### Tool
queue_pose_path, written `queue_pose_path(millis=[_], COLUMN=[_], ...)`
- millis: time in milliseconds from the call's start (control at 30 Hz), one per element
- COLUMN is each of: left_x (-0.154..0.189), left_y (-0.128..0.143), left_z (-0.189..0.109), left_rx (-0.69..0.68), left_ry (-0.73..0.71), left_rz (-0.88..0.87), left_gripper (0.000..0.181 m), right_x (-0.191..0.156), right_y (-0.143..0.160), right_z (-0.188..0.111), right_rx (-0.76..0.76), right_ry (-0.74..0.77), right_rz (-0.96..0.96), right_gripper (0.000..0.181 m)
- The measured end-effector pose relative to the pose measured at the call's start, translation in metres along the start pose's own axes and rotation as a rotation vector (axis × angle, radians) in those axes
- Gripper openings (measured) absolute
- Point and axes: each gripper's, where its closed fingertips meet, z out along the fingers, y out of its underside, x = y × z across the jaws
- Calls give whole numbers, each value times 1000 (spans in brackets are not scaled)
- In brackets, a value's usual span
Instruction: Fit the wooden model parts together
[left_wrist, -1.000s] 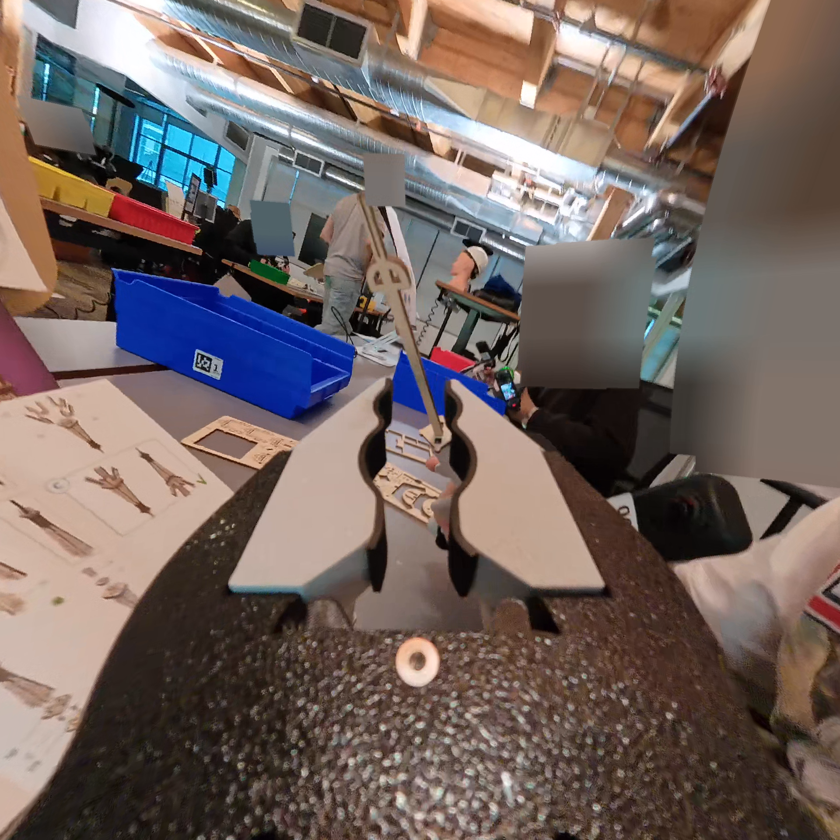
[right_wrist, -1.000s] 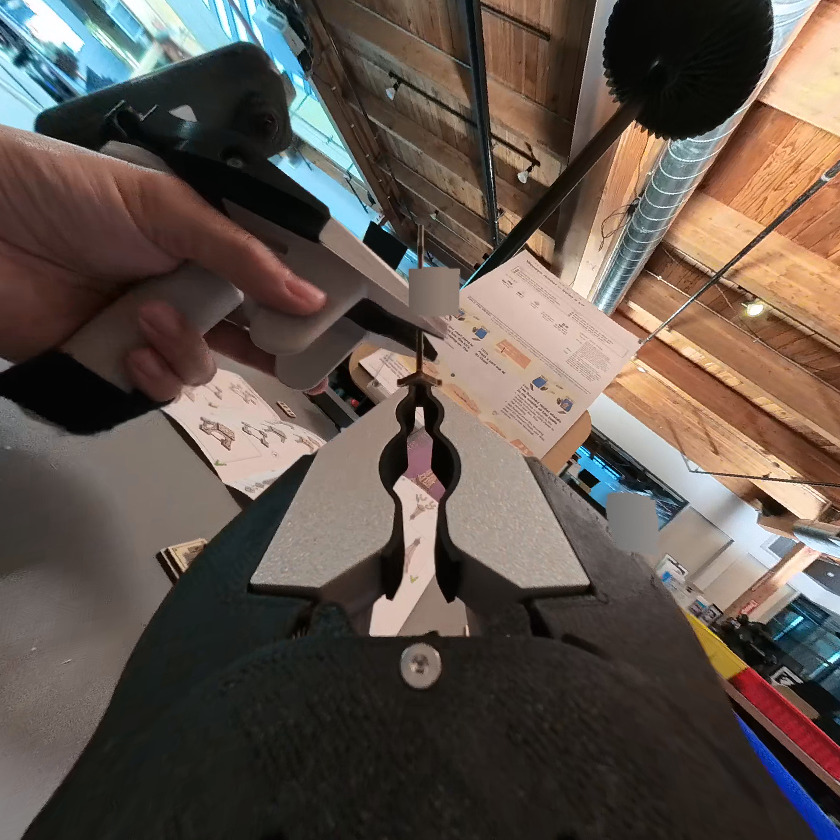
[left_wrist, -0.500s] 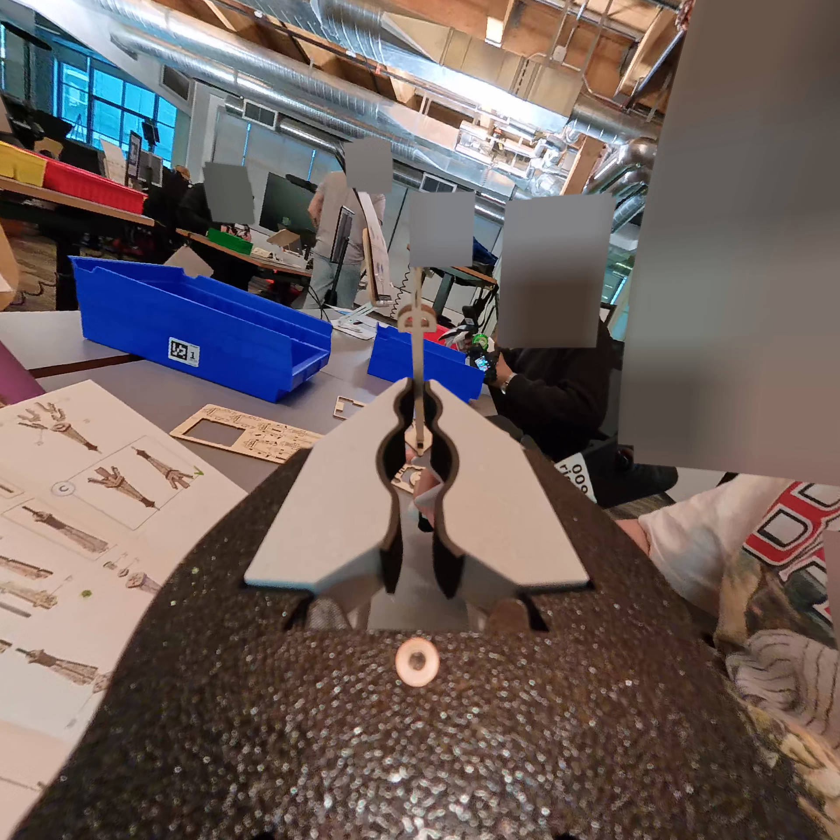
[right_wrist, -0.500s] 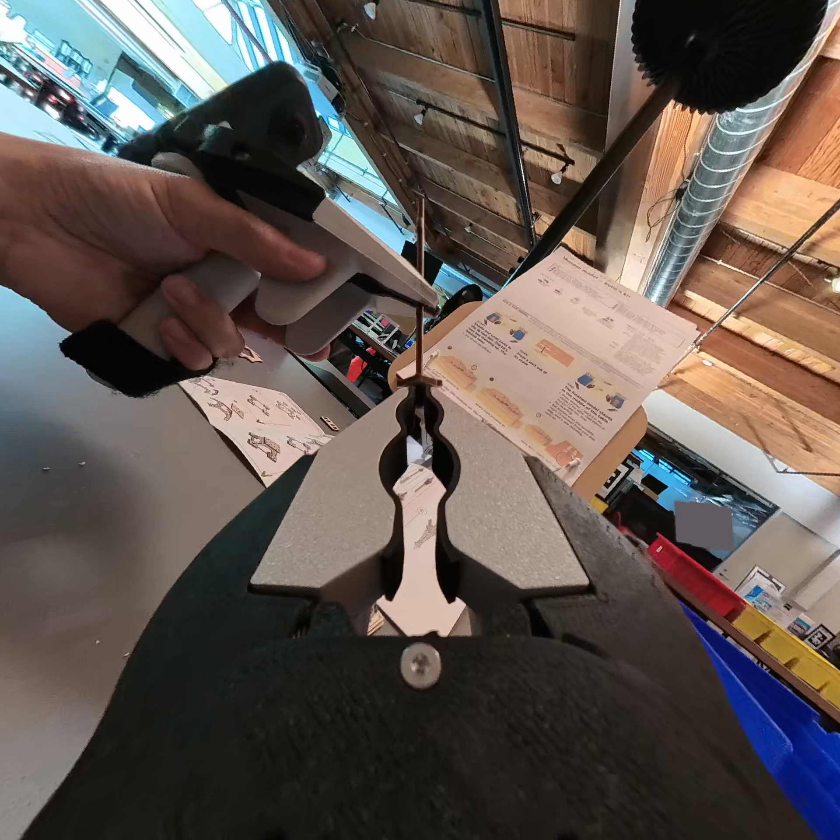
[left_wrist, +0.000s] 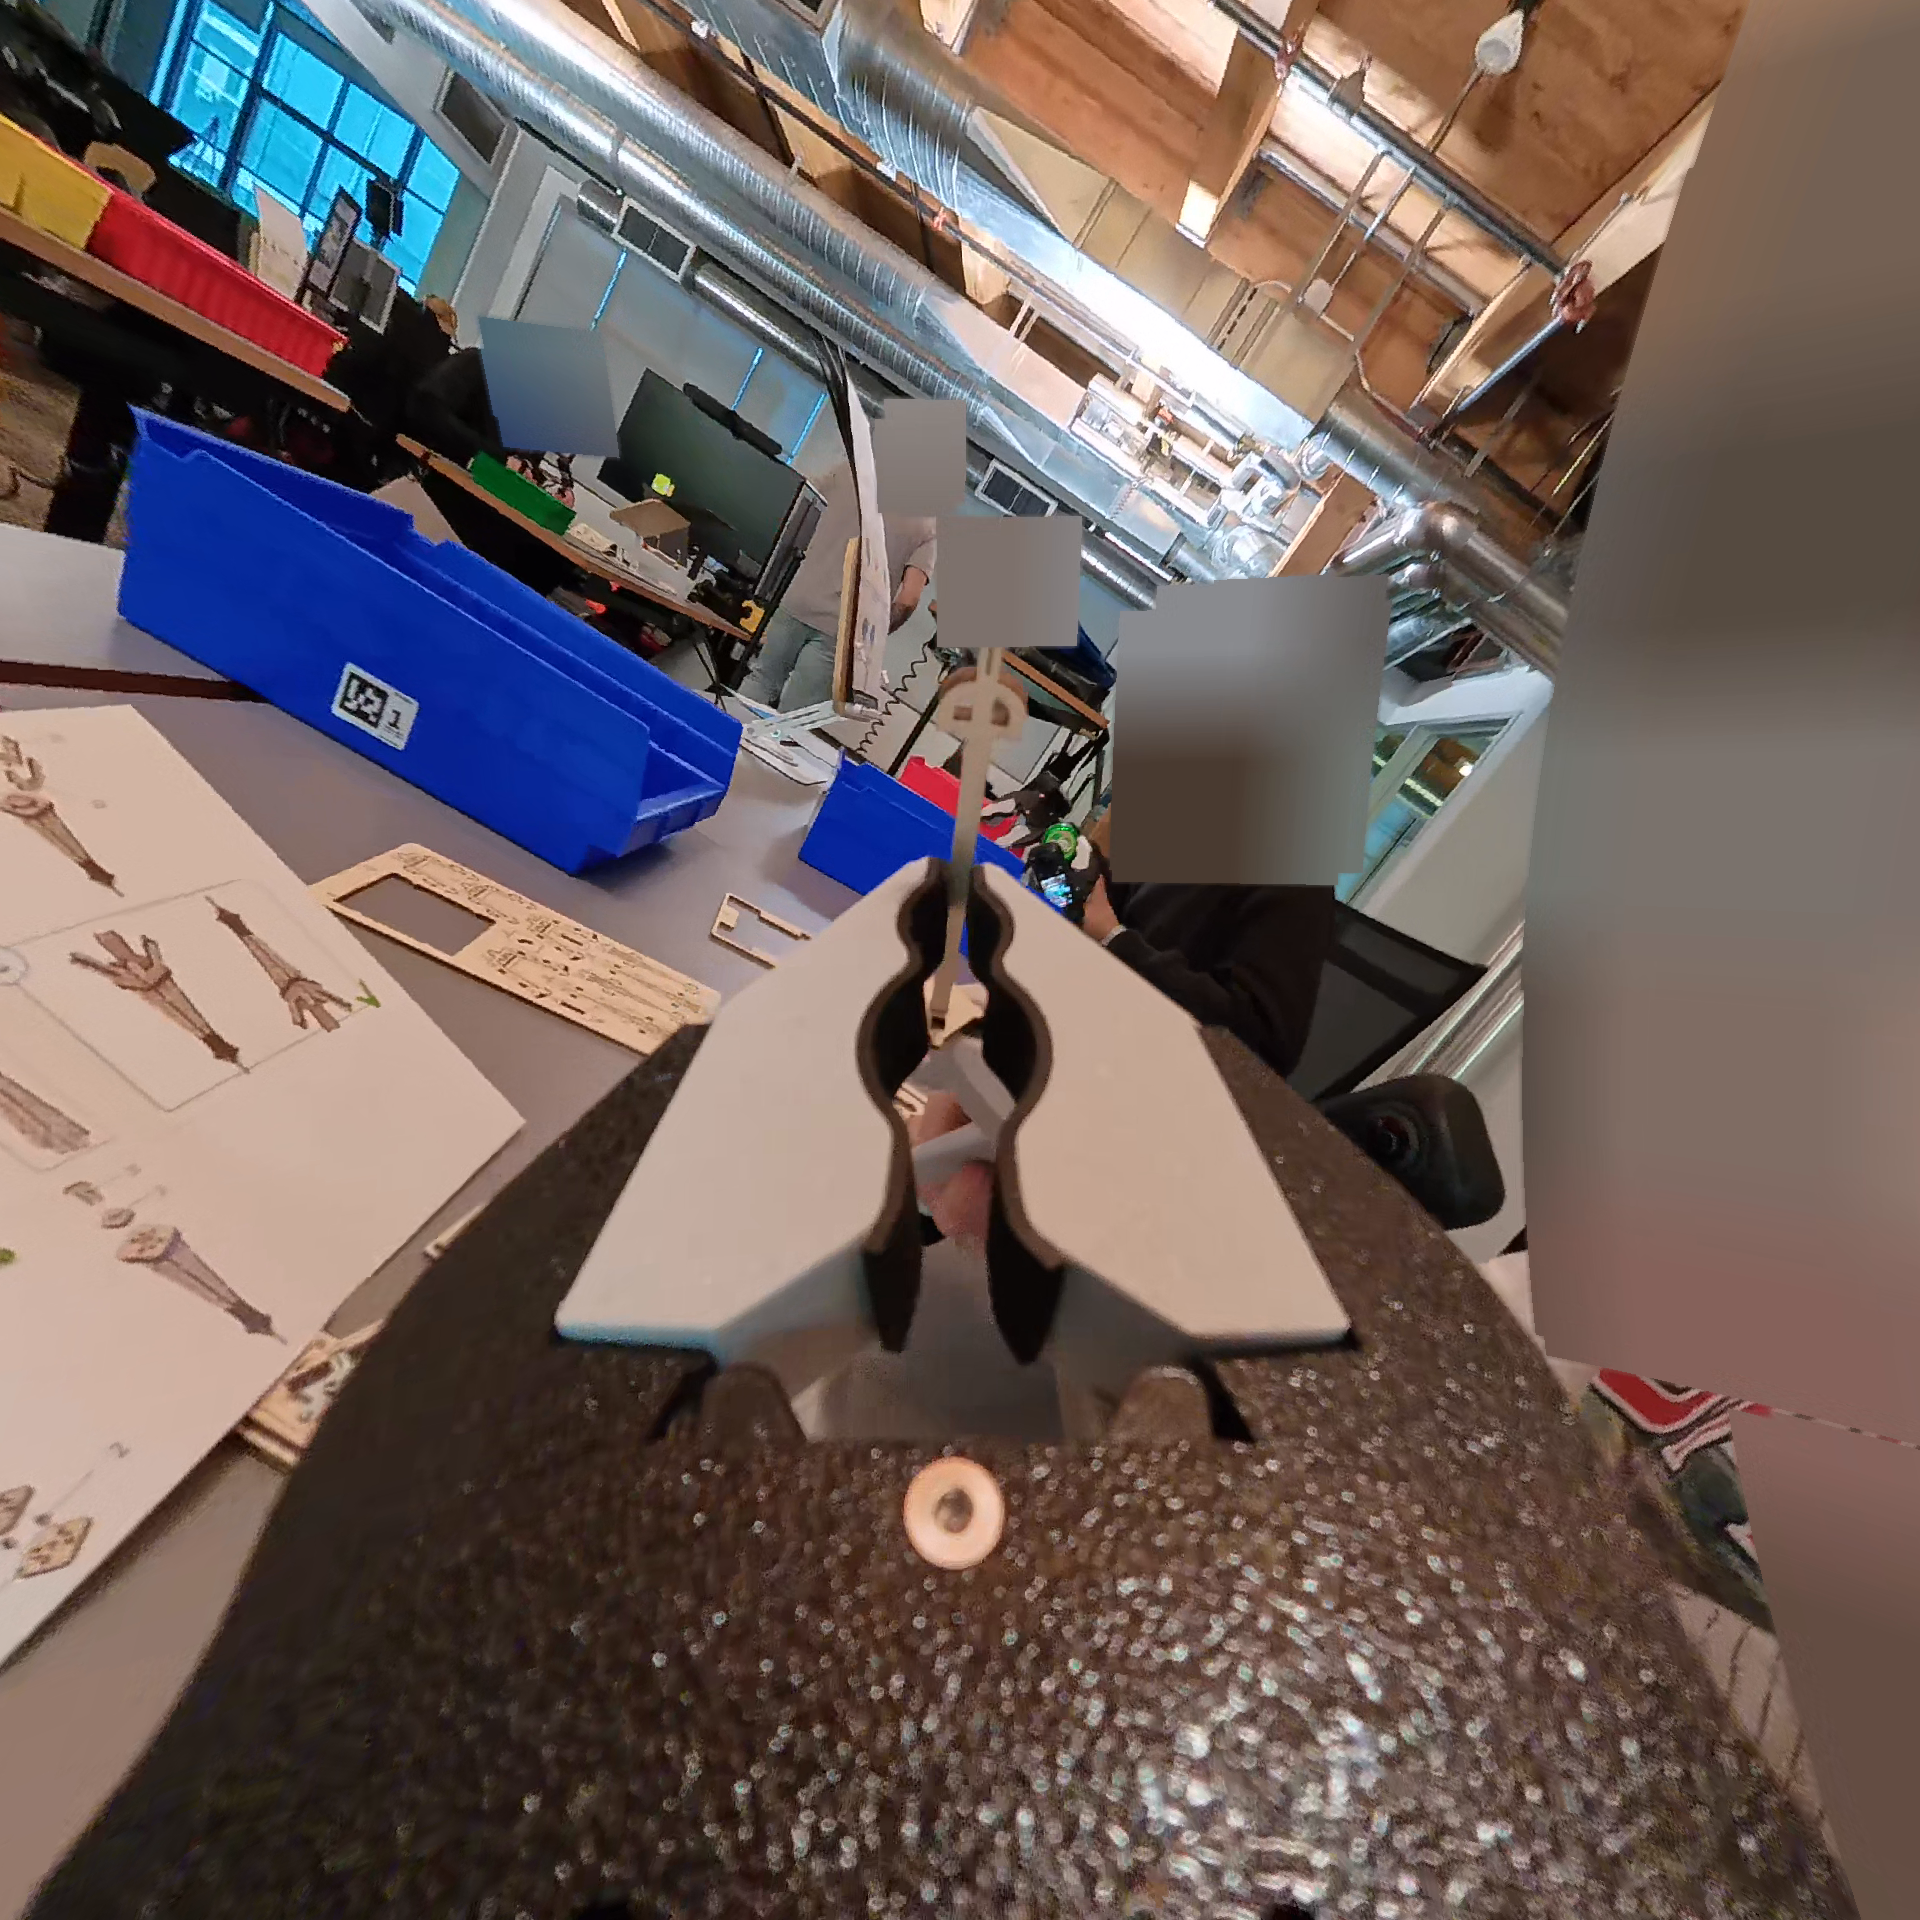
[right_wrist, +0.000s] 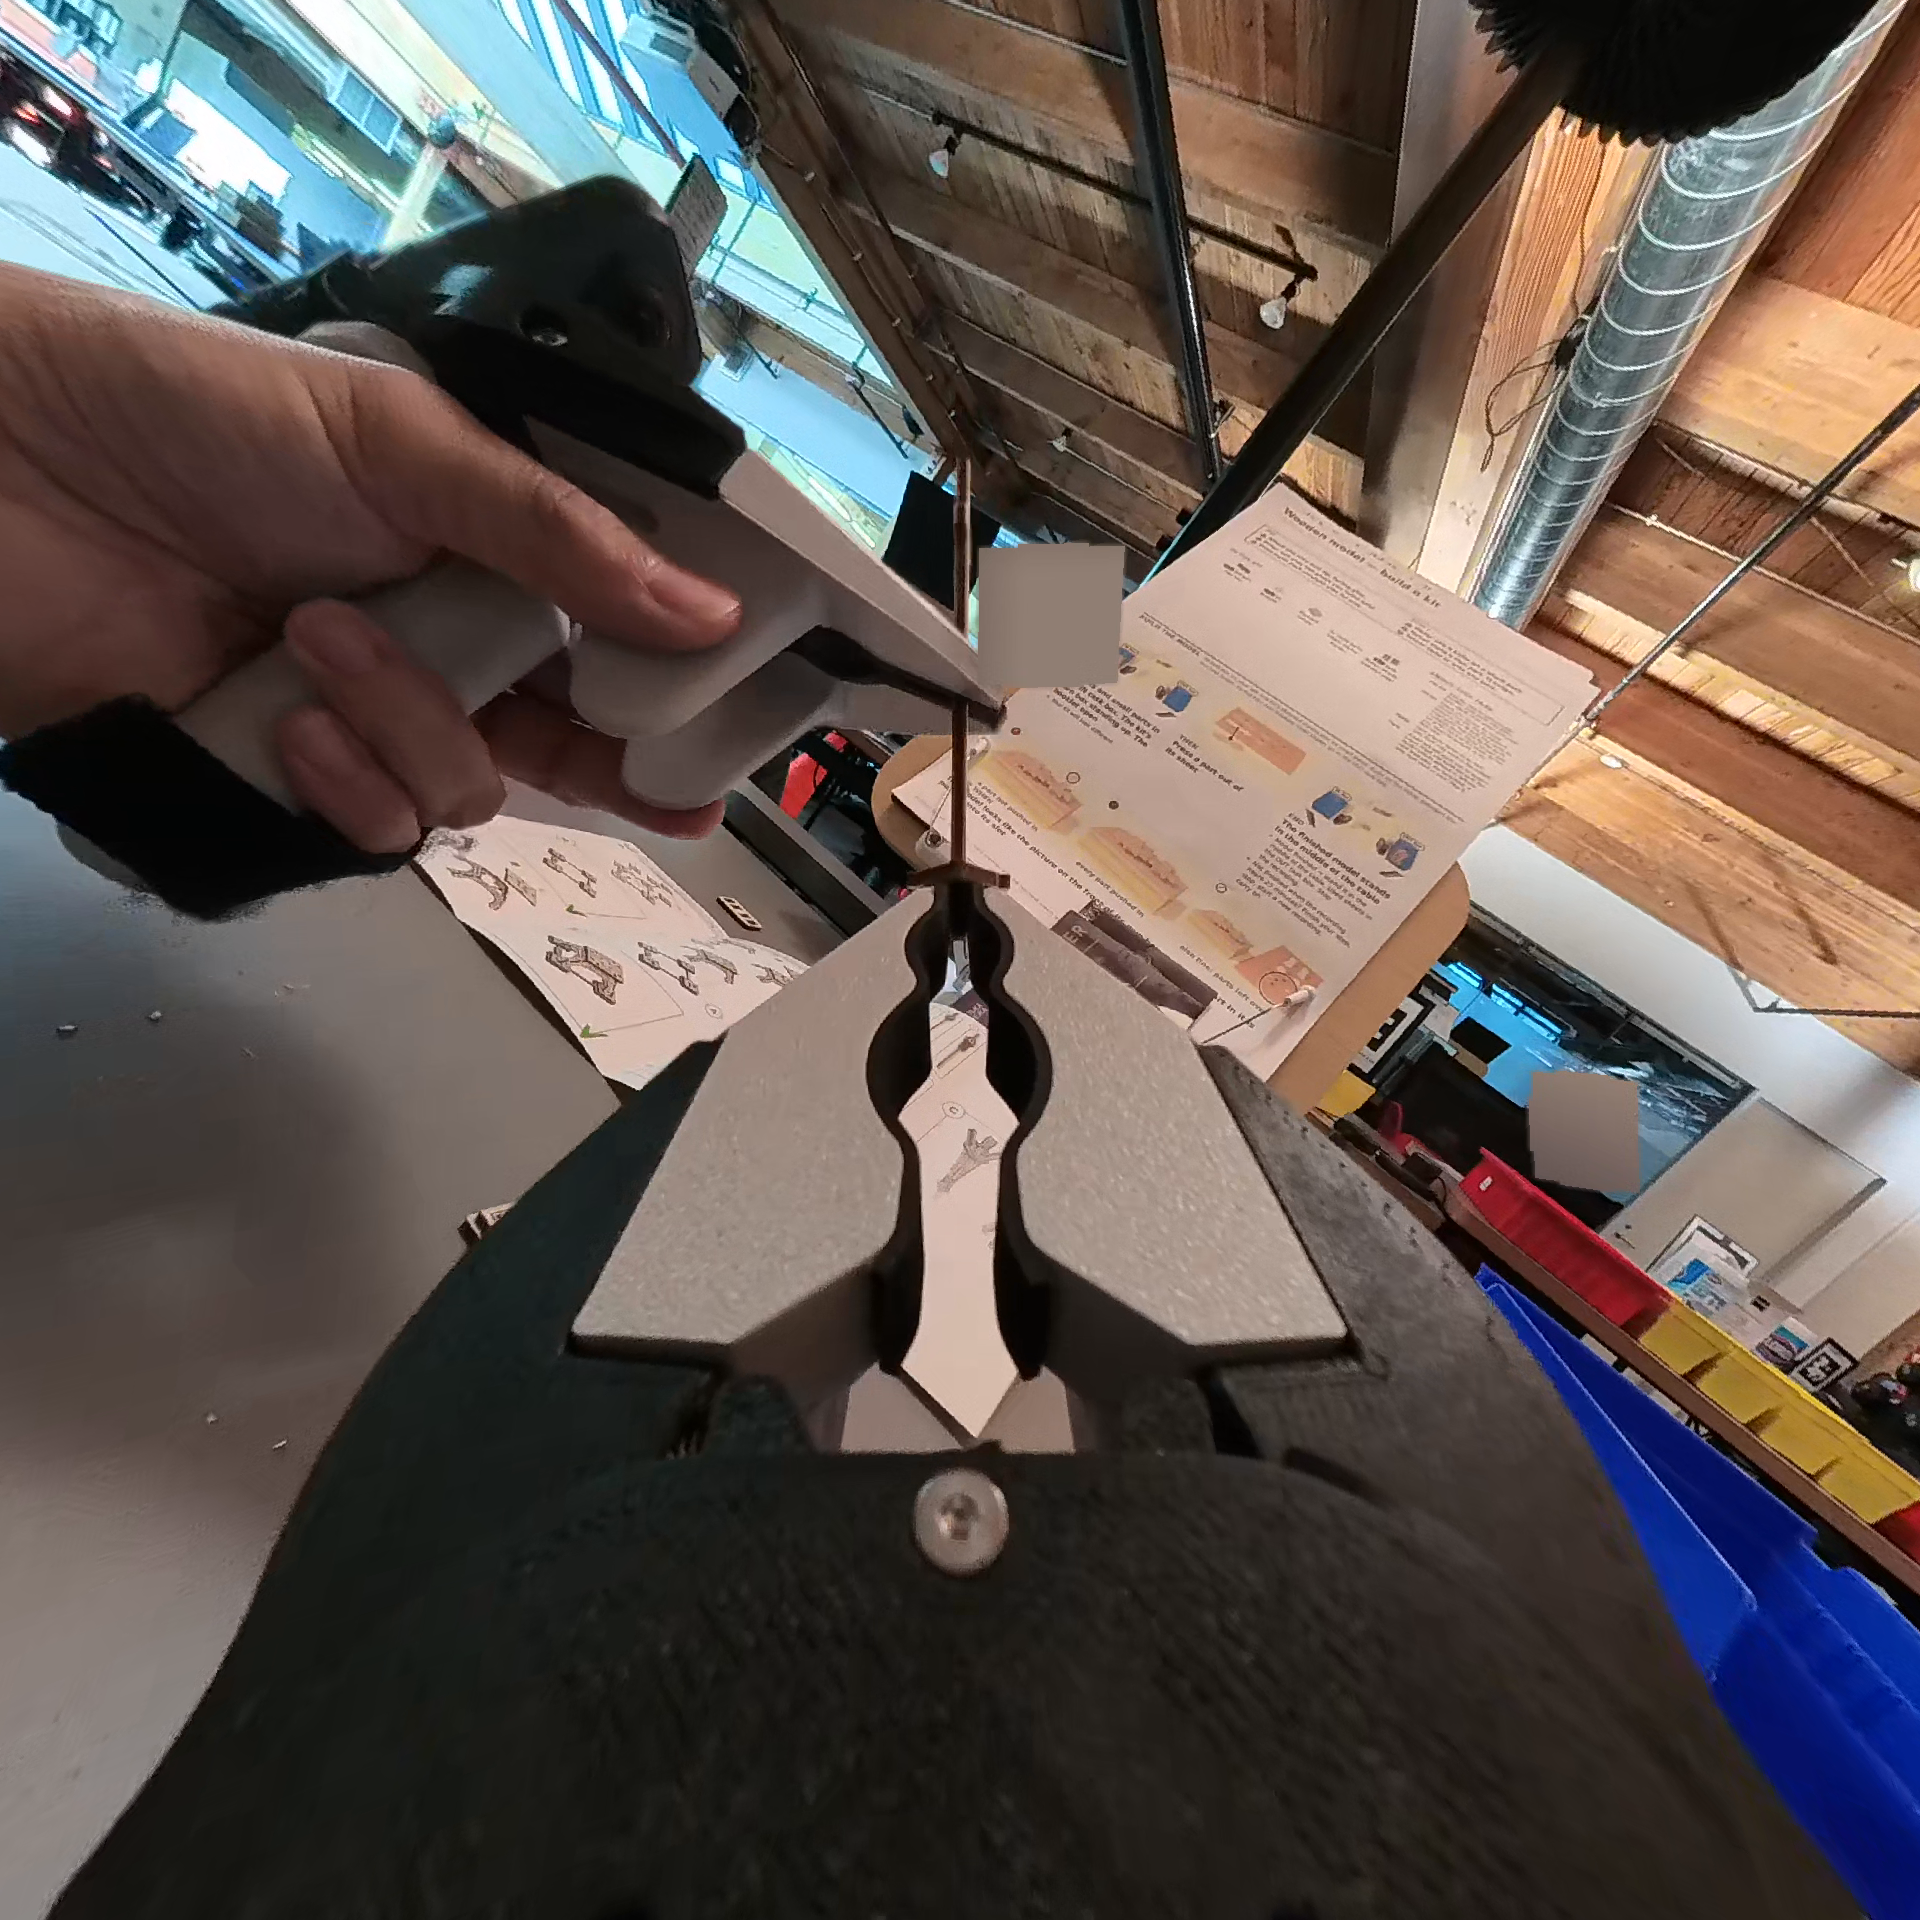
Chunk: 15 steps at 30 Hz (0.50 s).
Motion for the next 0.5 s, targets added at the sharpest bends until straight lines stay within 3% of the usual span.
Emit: queue_pose_path(millis=[200, 333, 400, 500], left_x=[-3, -15, -24, -40], left_y=[0, -1, 2, 7], left_z=[-2, -5, -8, -27], left_rx=[4, -3, -51, -226], left_ry=[14, -51, -123, -240], left_rz=[-62, 7, 81, 323], left_gripper=[2, 1, 30, 43], right_x=[-1, -3, -1, -4], right_y=[-1, 6, 11, 32], right_z=[-1, 5, 5, 5], right_rx=[-6, -54, -80, -183], right_ry=[-15, -73, -77, -171], right_rz=[-5, 57, 101, 154], right_gripper=[0, 1, 0, 1])
